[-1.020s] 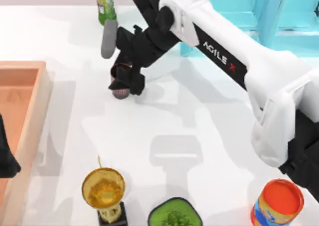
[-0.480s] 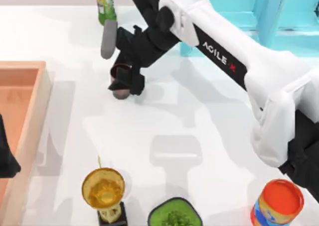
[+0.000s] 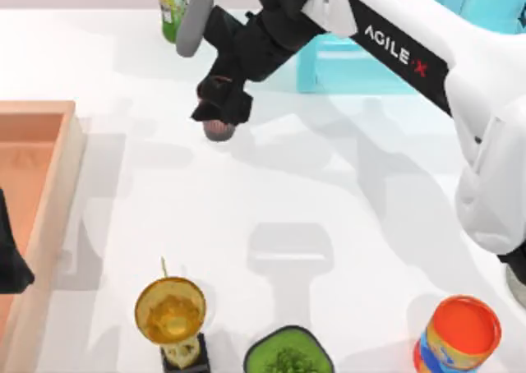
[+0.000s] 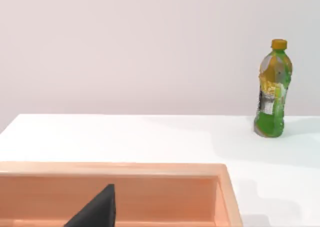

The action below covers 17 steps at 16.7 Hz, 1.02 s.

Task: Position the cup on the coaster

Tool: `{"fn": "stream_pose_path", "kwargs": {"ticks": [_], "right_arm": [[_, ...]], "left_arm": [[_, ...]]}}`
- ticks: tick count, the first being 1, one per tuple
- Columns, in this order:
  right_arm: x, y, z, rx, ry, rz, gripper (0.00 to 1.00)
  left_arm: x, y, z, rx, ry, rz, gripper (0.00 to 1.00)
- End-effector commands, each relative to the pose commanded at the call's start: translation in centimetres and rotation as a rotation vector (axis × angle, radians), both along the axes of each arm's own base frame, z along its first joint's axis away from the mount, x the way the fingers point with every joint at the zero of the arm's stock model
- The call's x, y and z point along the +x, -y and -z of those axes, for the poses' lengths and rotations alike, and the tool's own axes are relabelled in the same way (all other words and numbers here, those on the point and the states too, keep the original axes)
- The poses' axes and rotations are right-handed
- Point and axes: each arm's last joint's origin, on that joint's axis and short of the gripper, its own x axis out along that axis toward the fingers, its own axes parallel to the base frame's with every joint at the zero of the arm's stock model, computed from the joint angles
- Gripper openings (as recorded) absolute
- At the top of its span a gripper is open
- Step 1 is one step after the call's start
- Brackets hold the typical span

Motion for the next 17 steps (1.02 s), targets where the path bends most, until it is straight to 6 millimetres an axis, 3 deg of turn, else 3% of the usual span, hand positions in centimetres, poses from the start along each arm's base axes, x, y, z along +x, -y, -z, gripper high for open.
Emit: {"fn": "stream_pose_path", "kwargs": {"ticks": [5,9,13,17], "right_arm": [[-2.7,6.5,-6.4,-0.034,-0.054,0.267,0.00],[-7.5,14.0,-9.8,-0.046,-0.075,0.542,0.00],[-14.1,21.4,-9.5,-0.049,-0.078,0.838,0.00],[-20.8,26.9,-6.1,-0.055,-0.072,1.116,0.00]], "left_arm": [[0.0,0.0,0.0,0.000,0.000,0.000,1.00],[0.0,0.0,0.0,0.000,0.000,0.000,1.00],[0.0,0.0,0.0,0.000,0.000,0.000,1.00],[0.0,0.0,0.0,0.000,0.000,0.000,1.00]]}}
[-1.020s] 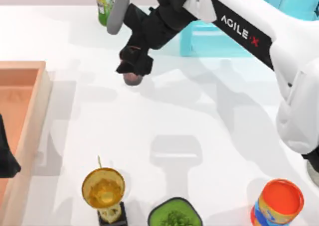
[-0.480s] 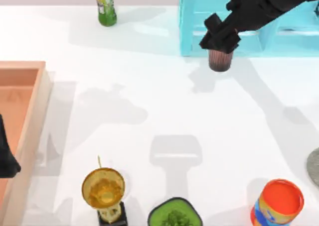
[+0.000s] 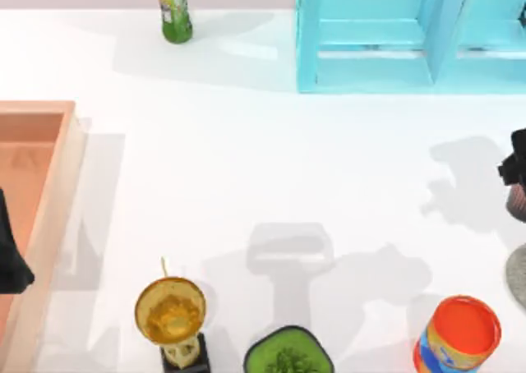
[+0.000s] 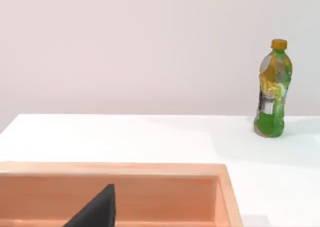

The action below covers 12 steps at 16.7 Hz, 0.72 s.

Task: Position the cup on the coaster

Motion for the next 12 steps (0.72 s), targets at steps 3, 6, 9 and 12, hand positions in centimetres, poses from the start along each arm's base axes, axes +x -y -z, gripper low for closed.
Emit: {"fn": "stream_pose_path", "kwargs": {"ticks": [3,6,9,12], "right_arm": [[-3.7,2.5,2.8,-0.016,0.007,0.166,0.00],[-5.9,3.8,4.6,-0.028,0.020,0.273,0.00],[-6.3,4.1,5.0,-0.030,0.025,0.299,0.00],[-6.3,4.0,5.0,-0.030,0.019,0.294,0.00]], "left_arm": [[0.0,0.0,0.0,0.000,0.000,0.000,1.00],[0.0,0.0,0.0,0.000,0.000,0.000,1.00],[0.0,0.0,0.0,0.000,0.000,0.000,1.00],[0.0,0.0,0.0,0.000,0.000,0.000,1.00]]}}
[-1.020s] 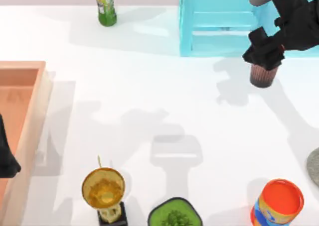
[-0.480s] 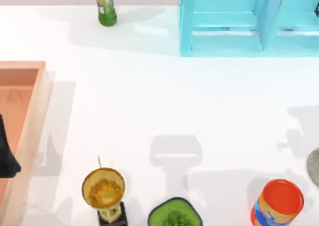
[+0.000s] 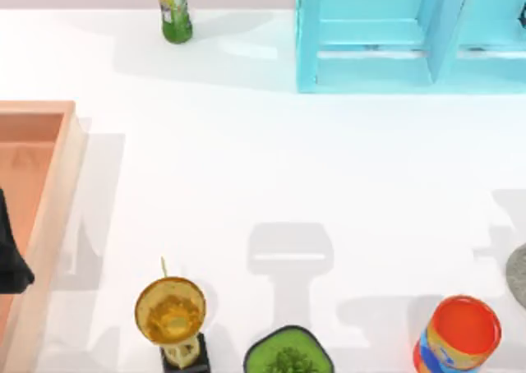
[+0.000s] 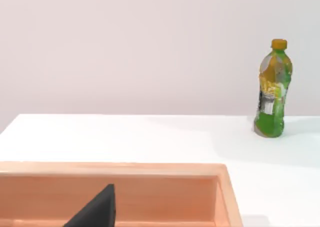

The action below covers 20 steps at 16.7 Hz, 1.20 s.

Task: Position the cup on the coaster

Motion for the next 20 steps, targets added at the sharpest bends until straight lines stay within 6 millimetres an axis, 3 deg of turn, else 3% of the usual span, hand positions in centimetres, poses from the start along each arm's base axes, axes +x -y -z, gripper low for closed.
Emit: {"fn": "stream_pose_path", "kwargs": {"ticks": [17,20], "right_arm": [[2.4,0.0,5.8,-0.002,0.007,0.005,0.00],[2.4,0.0,6.0,-0.002,0.006,0.005,0.00]], "left_arm": [[0.0,0.0,0.0,0.000,0.000,0.000,1.00],[0.0,0.0,0.0,0.000,0.000,0.000,1.00]]}}
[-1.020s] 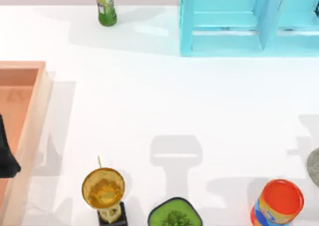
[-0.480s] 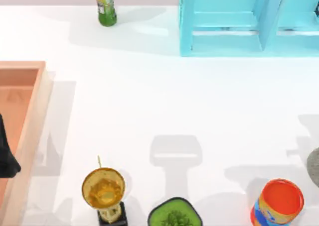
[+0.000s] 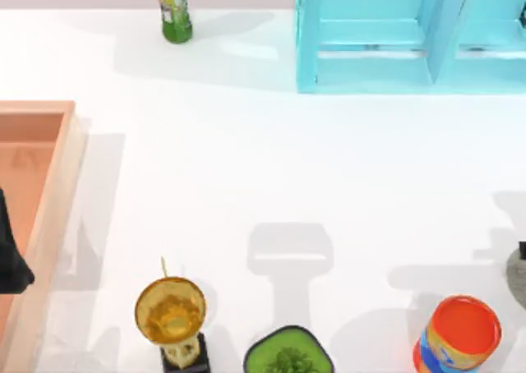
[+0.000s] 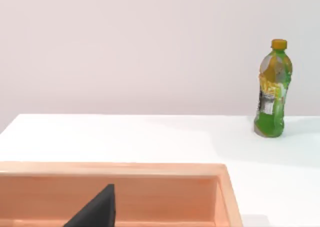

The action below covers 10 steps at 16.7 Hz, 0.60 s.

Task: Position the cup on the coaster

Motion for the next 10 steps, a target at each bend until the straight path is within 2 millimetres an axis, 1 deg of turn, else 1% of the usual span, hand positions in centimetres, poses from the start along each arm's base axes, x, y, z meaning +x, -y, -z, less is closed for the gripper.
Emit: {"fn": "stream_pose_path", "kwargs": {"ticks": [2,10], "right_arm": [[0.00,0.00,0.00,0.000,0.000,0.000,0.00],[0.00,0.00,0.00,0.000,0.000,0.000,0.60]], "left_arm": [[0.00,0.00,0.00,0.000,0.000,0.000,1.00],[0.00,0.00,0.00,0.000,0.000,0.000,1.00]]}}
